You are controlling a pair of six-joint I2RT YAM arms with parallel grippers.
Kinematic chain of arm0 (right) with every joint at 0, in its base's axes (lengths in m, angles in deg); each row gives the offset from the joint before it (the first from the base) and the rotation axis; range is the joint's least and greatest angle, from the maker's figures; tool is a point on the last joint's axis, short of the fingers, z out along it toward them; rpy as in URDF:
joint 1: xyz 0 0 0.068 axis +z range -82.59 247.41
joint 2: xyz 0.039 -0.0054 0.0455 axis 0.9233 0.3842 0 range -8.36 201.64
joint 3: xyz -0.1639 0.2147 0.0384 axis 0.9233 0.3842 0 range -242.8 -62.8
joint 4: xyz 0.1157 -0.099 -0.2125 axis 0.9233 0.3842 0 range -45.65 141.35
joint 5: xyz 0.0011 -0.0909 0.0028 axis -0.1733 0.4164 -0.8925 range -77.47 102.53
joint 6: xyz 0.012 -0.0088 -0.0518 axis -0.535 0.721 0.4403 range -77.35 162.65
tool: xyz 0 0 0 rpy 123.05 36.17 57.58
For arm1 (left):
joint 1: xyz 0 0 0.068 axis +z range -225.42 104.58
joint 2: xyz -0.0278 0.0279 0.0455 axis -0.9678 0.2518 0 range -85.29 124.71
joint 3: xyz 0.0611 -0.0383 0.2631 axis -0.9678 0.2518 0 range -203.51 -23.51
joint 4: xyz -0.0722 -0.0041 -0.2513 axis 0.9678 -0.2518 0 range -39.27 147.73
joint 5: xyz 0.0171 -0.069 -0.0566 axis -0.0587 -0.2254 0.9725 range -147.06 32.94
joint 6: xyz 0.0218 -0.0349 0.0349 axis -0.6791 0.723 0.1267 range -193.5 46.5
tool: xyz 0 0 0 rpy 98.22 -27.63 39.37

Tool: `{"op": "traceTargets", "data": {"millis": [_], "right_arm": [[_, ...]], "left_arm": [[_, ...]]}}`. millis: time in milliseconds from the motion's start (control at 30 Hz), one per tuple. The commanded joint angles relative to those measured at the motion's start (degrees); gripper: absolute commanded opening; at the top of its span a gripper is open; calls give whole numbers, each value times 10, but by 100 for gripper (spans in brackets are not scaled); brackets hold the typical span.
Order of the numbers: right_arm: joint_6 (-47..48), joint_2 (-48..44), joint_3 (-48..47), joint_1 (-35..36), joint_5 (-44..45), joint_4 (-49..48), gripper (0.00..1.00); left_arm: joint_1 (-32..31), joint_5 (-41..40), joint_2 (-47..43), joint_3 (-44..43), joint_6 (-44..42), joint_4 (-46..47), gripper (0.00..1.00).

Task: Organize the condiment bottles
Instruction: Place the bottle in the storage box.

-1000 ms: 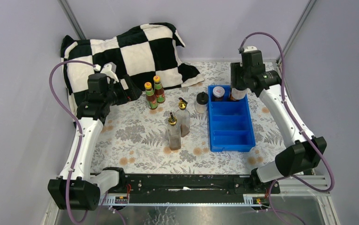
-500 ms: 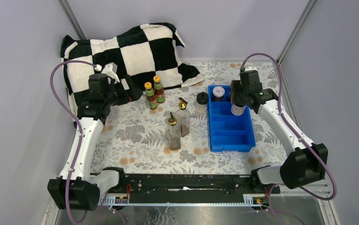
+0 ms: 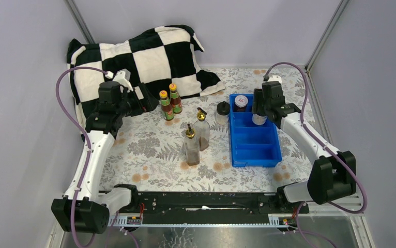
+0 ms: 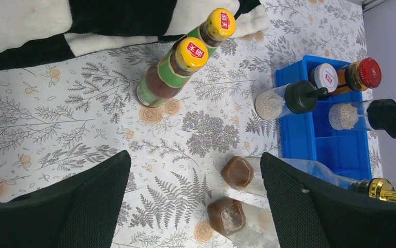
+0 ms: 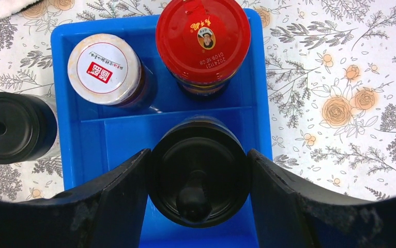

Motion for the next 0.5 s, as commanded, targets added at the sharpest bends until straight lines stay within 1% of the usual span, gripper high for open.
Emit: {"op": "traceTargets", "data": {"millis": [0,467], "right_arm": [[-7,12,-8,-3,18,-58,56],[-33,42,38,-6,37,-106,56]], "left_arm": [[-7,-9,-11,3,6,13,99],[-17,-18,-12,4,14,12,99]]}}
